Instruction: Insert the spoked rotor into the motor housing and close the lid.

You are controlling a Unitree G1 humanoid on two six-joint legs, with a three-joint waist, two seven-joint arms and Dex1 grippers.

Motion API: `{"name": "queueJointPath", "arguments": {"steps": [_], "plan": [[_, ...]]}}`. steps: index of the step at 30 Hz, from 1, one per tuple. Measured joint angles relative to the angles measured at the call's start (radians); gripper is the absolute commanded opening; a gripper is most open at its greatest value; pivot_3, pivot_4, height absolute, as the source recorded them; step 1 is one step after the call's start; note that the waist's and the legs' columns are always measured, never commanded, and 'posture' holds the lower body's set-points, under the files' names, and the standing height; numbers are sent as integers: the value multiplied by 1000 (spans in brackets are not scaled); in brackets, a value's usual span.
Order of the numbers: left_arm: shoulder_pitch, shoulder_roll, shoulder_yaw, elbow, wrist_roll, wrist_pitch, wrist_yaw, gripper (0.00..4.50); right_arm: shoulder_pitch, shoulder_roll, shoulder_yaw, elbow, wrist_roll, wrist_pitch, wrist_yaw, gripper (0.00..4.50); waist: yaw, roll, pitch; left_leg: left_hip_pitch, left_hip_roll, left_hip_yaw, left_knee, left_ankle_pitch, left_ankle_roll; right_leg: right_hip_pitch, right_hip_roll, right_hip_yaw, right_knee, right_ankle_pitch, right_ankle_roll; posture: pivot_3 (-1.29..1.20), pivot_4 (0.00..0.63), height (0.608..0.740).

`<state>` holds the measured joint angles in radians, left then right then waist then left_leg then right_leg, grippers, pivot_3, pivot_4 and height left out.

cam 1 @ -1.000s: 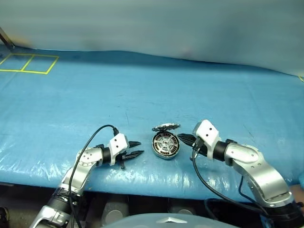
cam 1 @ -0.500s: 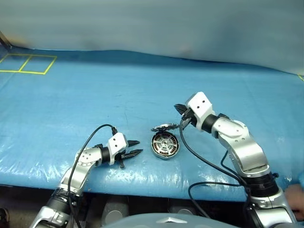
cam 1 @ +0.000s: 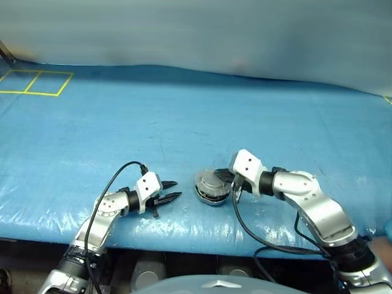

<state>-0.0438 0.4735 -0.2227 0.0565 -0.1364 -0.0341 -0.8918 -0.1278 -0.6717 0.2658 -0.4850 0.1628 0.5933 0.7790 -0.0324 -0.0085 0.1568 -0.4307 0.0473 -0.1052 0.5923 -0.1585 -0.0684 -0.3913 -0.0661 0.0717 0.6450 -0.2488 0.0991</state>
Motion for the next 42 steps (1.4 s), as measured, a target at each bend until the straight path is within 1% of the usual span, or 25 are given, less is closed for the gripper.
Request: {"name": "queueJointPath", "arguments": {"steps": [8, 13, 16, 22, 28, 31, 38, 41, 42], "plan": [[0, 0, -2, 0, 2, 1, -2, 1602, 48, 0, 19, -19, -46, -53, -36, 26, -2, -2, -2, 3, 0, 0, 2, 0, 0, 0, 0, 0, 0, 0, 0, 0, 150, 740], [-6, 0, -3, 0, 3, 3, -5, 1602, 75, 31, 1, -1, -42, -92, -60, 26, -3, -4, -3, 3, 0, 0, 2, 0, 0, 0, 0, 0, 0, 0, 0, 0, 150, 740], [-8, 0, -4, 0, 3, 3, -7, 1602, 97, 115, -44, 46, 16, -104, -75, 572, -3, -4, -3, 2, 0, 0, 2, 0, 0, 2, 0, 0, 1, 0, 0, 0, 150, 740], [-11, 0, -5, 0, 3, 3, -10, 1602, 142, 127, -79, 48, 110, -104, -29, 2557, -1, -3, -2, 0, 0, 0, 1, 0, 0, 0, 0, 0, 0, 0, 0, 0, 150, 740], [-13, 0, -6, 0, 3, 4, -17, 1602, 143, 135, -76, 54, 95, -127, -40, 4482, -2, -3, -2, 1, 0, 0, 1, 0, 0, 0, 0, 0, 0, 0, 0, 0, 150, 740], [-13, 0, -6, 0, 3, 5, -21, 1602, 132, 164, -72, 87, 61, -159, -76, 4482, -2, -3, -2, 0, 0, 0, 1, 0, 0, 0, 0, 0, 0, 0, 0, 0, 150, 740], [-13, 0, -10, 0, 8, 7, -24, 1602, 117, 172, -40, 125, 35, -190, -82, 4482, -2, -3, -2, 0, 0, 0, 1, 0, 0, 0, 0, 0, 0, 0, 0, 0, 150, 740], [-12, 0, -11, 0, 8, 7, -23, 1602, 118, 172, -39, 129, 40, -189, -79, 3894, -2, -3, -2, 0, 0, 0, 1, 0, 0, 0, 0, 0, 0, 0, 0, 0, 150, 740], [-12, 0, -11, 0, 8, 7, -23, 1602, 118, 172, -36, 129, 42, -189, -74, 3589, -2, -3, -2, 0, 0, 0, 1, 0, 0, 0, 0, 0, 0, 0, 0, 0, 150, 740]]}}
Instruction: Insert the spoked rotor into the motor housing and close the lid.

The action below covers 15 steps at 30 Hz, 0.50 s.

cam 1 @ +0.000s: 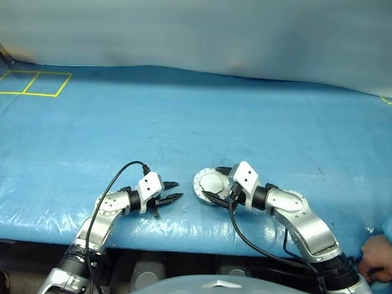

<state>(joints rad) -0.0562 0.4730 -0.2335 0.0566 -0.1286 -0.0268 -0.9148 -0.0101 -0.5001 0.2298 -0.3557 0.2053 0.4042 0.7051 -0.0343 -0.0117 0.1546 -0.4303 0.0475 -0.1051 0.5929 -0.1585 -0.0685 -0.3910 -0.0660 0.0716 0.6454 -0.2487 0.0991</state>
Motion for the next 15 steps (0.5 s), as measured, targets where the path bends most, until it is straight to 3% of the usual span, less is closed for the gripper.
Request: {"name": "queueJointPath", "arguments": {"steps": [2, 15], "plan": [[0, 0, 0, 0, 0, 0, 1, 1602, 0, 0, 2, 1, 2, 0, 5, 3028, 0, 0, 0, 0, 0, 0, 0, 0, 0, 0, 0, 0, 0, 0, 0, 0, 150, 740], [1, -1, 0, 0, 0, 0, 5, 1602, -18, -1, -10, 9, 36, 24, 16, 3032, 1, 0, 0, 0, 0, 0, 1, 0, 0, 0, 0, 0, 0, 0, 0, 0, 150, 740]]}}
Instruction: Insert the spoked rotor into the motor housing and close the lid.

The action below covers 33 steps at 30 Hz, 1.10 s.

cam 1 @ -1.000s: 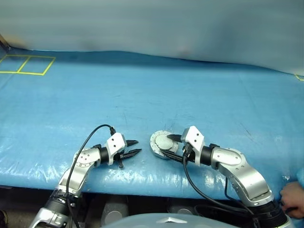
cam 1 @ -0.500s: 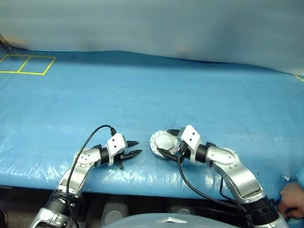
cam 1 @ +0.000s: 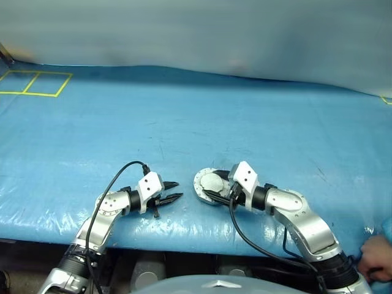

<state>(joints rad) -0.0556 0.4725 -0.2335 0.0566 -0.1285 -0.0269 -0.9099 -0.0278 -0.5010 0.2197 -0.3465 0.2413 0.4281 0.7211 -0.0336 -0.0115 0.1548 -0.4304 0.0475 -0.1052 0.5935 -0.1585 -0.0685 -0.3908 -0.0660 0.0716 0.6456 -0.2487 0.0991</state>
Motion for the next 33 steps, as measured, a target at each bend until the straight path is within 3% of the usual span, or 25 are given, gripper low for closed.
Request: {"name": "queueJointPath", "arguments": {"steps": [10, 33], "plan": [[1, -1, 0, 0, 0, 0, 3, 1602, -37, -46, -5, 20, -22, -4, 16, 3032, 0, 1, 0, 0, 0, 0, -1, 0, 0, 0, 0, 0, 0, 0, 0, 0, 150, 740], [4, -2, -1, 0, -1, -2, 14, 1602, -50, -4, 8, 26, -35, 16, -3, 3032, -1, 1, 1, 1, 0, 0, 0, 0, 0, 0, 0, 0, 0, 0, 0, 0, 150, 740]]}}
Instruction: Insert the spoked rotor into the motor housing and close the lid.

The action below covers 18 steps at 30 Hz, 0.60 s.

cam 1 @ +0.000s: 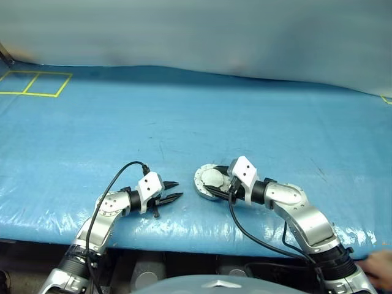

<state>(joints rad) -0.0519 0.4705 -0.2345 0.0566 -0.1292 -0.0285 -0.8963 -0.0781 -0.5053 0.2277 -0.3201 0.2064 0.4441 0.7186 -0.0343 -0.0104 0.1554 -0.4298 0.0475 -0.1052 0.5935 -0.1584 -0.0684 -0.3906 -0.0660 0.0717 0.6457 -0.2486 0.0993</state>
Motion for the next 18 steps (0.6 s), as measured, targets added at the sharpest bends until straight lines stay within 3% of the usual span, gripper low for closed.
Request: {"name": "queueJointPath", "arguments": {"steps": [18], "plan": [[3, -1, 0, 0, 0, 0, 3, 1602, -21, 2, 31, 4, -45, 7, -22, 3032, -1, 0, 0, 2, 0, 0, 1, 0, 0, 1, 0, 0, 0, 0, 0, 0, 150, 740]]}}
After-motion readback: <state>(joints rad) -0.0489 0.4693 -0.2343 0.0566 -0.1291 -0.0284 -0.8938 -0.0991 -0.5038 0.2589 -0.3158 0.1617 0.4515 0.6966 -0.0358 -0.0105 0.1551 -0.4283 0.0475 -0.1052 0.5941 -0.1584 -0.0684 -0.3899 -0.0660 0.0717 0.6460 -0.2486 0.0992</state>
